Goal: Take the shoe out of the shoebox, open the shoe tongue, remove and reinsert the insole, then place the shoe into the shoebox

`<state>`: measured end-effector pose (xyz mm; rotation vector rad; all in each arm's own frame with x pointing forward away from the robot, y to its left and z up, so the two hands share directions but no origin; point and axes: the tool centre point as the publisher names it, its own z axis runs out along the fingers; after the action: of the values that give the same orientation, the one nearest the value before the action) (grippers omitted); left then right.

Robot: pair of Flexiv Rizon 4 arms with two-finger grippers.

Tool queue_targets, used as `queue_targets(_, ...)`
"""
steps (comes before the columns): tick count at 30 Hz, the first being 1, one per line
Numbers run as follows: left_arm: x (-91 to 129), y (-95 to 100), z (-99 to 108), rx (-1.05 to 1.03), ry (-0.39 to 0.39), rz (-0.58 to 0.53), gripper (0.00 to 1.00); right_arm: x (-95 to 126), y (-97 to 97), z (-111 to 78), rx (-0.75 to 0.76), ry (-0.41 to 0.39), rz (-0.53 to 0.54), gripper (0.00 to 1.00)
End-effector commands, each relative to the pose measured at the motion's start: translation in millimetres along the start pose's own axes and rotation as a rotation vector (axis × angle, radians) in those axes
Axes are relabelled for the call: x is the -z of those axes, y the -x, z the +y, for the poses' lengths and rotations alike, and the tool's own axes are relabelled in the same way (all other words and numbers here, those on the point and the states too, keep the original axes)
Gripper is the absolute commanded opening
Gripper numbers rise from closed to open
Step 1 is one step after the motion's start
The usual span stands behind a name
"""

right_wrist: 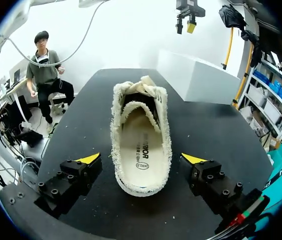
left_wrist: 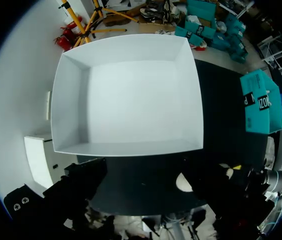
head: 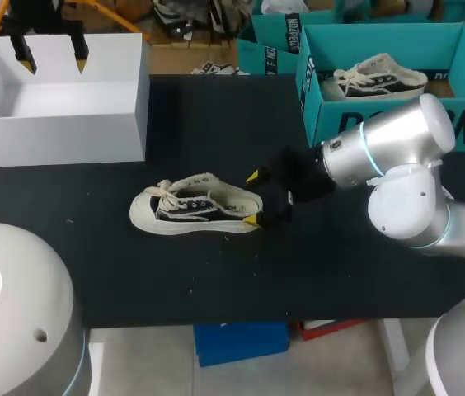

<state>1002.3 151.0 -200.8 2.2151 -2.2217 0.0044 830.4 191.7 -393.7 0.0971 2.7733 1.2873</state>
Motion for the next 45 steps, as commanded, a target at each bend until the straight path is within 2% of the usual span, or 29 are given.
queue_targets(1,0,-0.6,1,0.002,0.001,-0.003,1.00,0,2.6,1.8,0.000,-0.007,0.000,1.00)
queue_targets(14,0,-0.6,1,0.002,0.001,-0.003,1.00,-13,5.6,2.5,-0.001,0.006,0.009,1.00)
queue_targets(30,0,-0.6,1,0.002,0.001,-0.003,1.00,-33,2.3,-7.9,-0.025,0.046,0.013,1.00)
queue_targets(45,0,-0.6,1,0.002,0.001,-0.003,1.00,-39,2.8,-13.7,-0.028,0.063,0.023,1.00)
